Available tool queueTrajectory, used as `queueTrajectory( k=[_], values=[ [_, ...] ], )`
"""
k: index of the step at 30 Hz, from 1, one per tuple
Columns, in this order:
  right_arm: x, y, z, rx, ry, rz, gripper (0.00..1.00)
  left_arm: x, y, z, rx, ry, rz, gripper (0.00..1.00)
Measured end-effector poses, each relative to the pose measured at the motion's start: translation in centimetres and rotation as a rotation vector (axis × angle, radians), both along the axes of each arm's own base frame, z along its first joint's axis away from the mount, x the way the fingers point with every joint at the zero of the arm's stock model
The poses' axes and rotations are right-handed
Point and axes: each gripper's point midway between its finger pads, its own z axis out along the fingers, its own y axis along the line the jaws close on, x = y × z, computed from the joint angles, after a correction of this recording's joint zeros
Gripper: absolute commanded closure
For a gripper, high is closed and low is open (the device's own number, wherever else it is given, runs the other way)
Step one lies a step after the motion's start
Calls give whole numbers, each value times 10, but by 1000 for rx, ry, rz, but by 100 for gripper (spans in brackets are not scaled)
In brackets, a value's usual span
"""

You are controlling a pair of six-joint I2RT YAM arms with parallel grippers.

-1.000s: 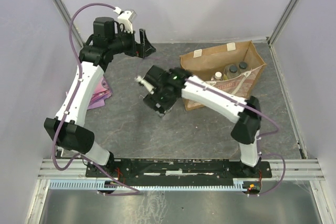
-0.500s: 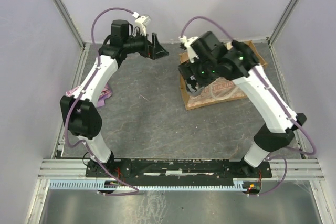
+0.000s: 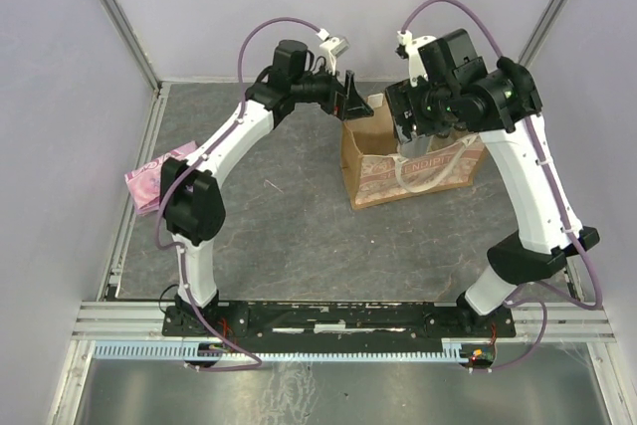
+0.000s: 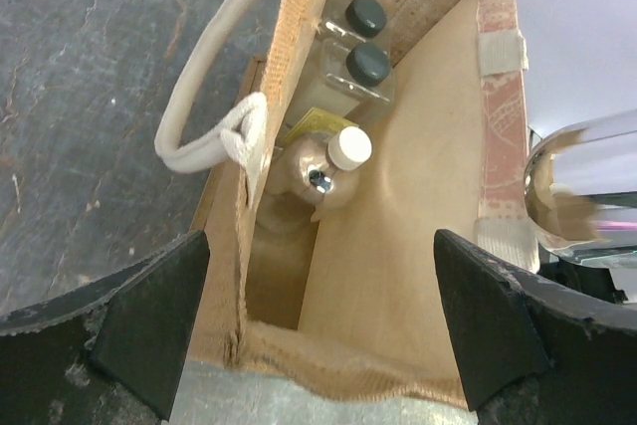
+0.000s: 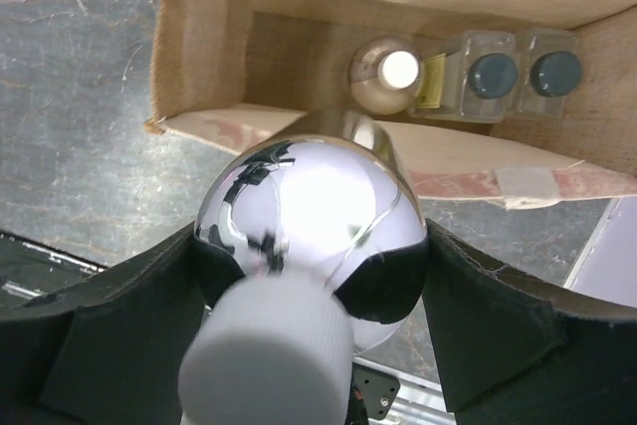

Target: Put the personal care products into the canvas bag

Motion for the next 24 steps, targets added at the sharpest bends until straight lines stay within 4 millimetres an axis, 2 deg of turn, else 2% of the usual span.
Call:
queueTrajectory(
  k=[2, 4, 8, 11, 14, 19, 24],
  values=[
    [8, -6, -1, 1, -6, -14, 100, 2, -7, -1, -6, -2, -7, 2],
    [16, -11, -6, -2, -3, -27, 100, 3, -8, -5, -3, 4, -8, 11],
    [32, -19, -20, -12, 13, -47, 100, 6, -8, -14, 11, 18, -2, 46],
    [45, -20, -28, -6, 20, -52, 100, 11, -7, -22, 39, 22, 15, 66],
    [57, -17, -32, 4, 17, -50, 100, 12, -6, -31, 61, 38, 27, 81],
    [75, -6, -33, 26, 7, -26, 100, 14, -4, -35, 80, 28, 32, 97],
    [83, 6, -33, 72, -2, 1, 100, 15, -3, -36, 92, 28, 44, 97]
  ],
)
